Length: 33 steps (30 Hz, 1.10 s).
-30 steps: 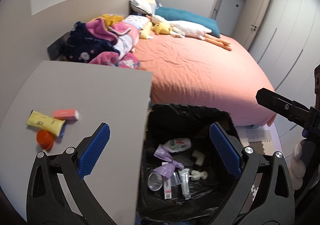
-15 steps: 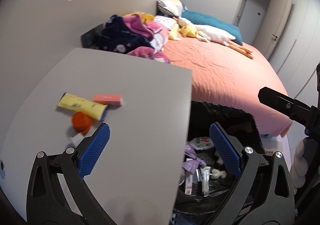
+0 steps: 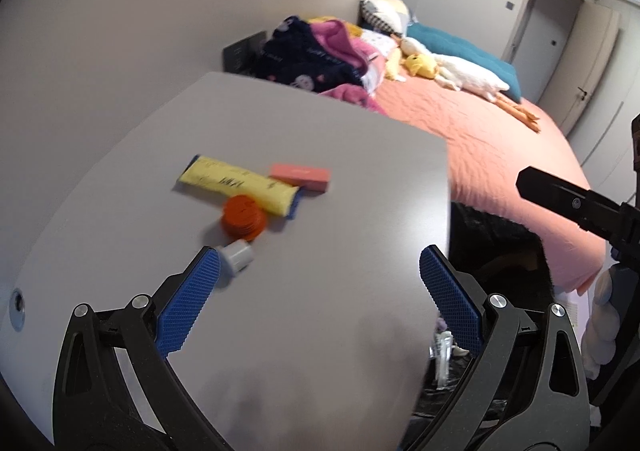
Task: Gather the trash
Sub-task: 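Move both tools back over the table toward the white tape roll, then grasp the white tape roll with the left tool while the right tool grasps the pink box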
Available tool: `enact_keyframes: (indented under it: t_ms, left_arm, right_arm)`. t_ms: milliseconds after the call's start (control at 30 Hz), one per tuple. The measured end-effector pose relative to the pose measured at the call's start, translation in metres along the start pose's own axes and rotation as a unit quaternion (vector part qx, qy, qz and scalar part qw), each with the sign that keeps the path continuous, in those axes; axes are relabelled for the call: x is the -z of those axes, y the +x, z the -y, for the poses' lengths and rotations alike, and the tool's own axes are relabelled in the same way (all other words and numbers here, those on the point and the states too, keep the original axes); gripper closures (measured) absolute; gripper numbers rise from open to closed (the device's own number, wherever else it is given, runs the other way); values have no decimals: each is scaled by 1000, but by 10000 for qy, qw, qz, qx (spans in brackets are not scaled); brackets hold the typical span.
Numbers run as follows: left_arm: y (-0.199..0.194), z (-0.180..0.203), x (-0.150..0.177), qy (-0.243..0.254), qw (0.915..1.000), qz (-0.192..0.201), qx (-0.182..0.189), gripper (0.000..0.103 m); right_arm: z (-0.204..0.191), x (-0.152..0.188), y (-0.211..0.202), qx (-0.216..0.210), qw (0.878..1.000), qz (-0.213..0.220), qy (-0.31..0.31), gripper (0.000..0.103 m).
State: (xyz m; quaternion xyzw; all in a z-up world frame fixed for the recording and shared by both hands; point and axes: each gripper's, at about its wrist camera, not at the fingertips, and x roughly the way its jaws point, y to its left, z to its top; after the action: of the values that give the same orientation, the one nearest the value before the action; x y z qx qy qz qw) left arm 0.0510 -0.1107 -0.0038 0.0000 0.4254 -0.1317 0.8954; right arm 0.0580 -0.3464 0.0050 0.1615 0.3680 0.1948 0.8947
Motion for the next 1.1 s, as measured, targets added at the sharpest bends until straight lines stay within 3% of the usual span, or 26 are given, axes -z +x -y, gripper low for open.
enact_keyframes:
  t_ms: [133,700,1100]
  left_arm:
    - [5,-19,3,-129,9999,-60,-73,7]
    - [51,-64,9,-195,9988,-437,-98,8]
    - [84,-83,14,-322,9967,-747,45,34]
  right_arm:
    - [-6,-2,19,-32,9998,-192,-60,44]
    - [-29,-16,95,31,9963,-785,-351,45]
    - [-29,-27,149,166,9920,-1117,-569,45]
